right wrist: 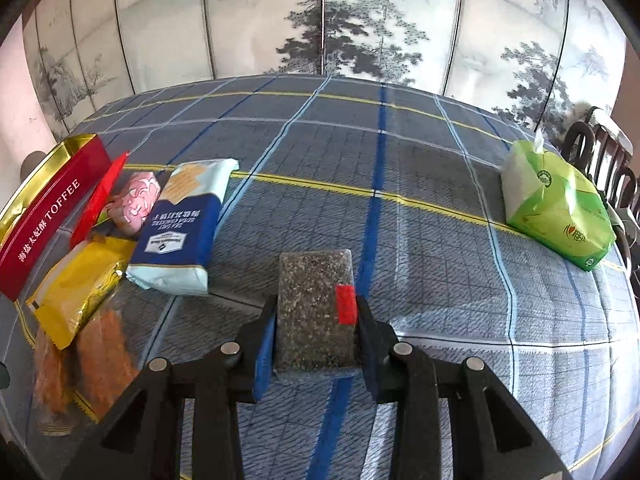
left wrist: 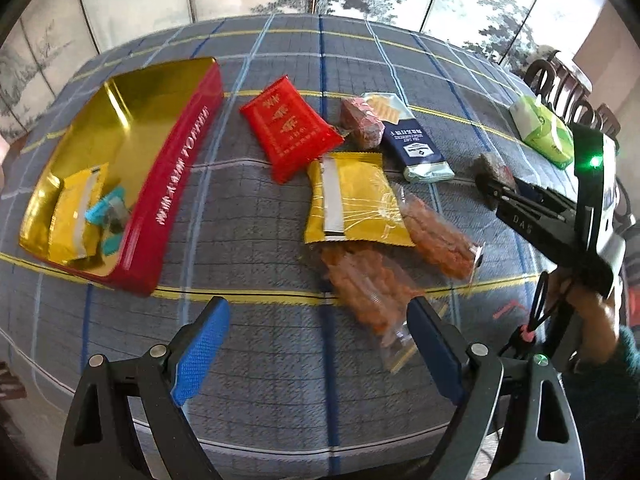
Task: Organize snacks
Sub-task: 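Grasp the clear bag of orange snacks with the left gripper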
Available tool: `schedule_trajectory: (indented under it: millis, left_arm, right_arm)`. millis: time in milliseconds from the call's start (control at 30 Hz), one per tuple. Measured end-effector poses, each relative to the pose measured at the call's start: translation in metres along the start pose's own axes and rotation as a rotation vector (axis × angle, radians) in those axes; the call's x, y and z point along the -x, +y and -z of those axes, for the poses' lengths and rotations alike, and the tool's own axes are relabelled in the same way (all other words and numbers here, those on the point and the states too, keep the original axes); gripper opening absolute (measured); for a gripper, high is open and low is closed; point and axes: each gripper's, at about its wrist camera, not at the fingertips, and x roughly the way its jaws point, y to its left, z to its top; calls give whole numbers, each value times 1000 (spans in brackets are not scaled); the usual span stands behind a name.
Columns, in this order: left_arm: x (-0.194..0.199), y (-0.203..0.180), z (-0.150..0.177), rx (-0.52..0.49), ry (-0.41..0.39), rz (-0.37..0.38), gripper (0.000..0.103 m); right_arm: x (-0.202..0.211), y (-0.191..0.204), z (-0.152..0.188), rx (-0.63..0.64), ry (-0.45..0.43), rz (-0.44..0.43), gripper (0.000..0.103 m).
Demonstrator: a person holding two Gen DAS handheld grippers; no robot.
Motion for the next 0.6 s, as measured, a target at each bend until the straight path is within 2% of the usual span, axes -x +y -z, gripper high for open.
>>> schedule_trajectory:
  millis: [267, 600]
  left_arm:
    - [-19, -23, -17, 51, 48, 27, 88]
    - [-47, -27, -22, 103, 103, -58, 86]
  right_arm:
    - [-3, -1, 1, -8, -12, -8, 36]
    - [-3, -9, 0, -41, -17, -47, 36]
